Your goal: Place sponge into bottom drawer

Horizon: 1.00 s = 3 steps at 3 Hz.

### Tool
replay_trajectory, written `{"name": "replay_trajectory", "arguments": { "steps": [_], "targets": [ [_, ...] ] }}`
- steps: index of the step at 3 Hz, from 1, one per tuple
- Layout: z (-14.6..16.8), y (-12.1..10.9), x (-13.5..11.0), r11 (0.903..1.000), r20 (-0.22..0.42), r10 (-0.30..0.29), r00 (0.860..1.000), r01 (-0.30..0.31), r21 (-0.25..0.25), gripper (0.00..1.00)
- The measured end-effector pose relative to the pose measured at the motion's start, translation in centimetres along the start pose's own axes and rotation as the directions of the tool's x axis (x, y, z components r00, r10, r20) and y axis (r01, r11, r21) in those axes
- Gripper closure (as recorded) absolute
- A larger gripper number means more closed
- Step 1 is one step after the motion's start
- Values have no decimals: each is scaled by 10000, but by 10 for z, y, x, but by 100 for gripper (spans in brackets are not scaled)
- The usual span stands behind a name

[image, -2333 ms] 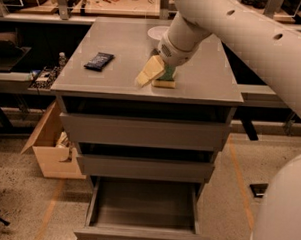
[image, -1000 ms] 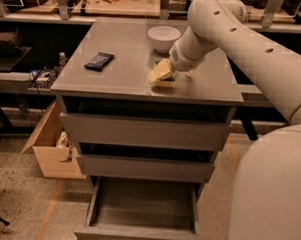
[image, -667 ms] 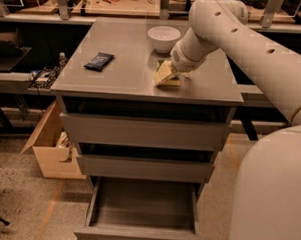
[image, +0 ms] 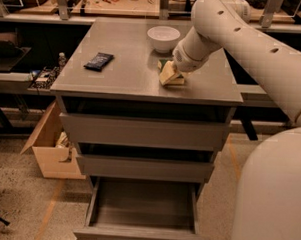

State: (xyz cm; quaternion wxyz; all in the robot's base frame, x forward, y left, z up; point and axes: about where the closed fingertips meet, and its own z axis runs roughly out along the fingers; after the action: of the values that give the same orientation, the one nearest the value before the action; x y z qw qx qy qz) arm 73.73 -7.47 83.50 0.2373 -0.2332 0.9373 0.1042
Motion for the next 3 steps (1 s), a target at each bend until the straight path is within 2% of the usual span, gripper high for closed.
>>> {"name": "replay_trajectory", "arguments": {
  "steps": [1,2,3],
  "targets": [
    [-1,0,0,10000,0,0,10000,0,0,100],
    [-29,7,18,9962,64,-870,9962,871,-24,100],
    [-74,21,44,9734,123,-2293,9733,2292,69,100]
  ]
}}
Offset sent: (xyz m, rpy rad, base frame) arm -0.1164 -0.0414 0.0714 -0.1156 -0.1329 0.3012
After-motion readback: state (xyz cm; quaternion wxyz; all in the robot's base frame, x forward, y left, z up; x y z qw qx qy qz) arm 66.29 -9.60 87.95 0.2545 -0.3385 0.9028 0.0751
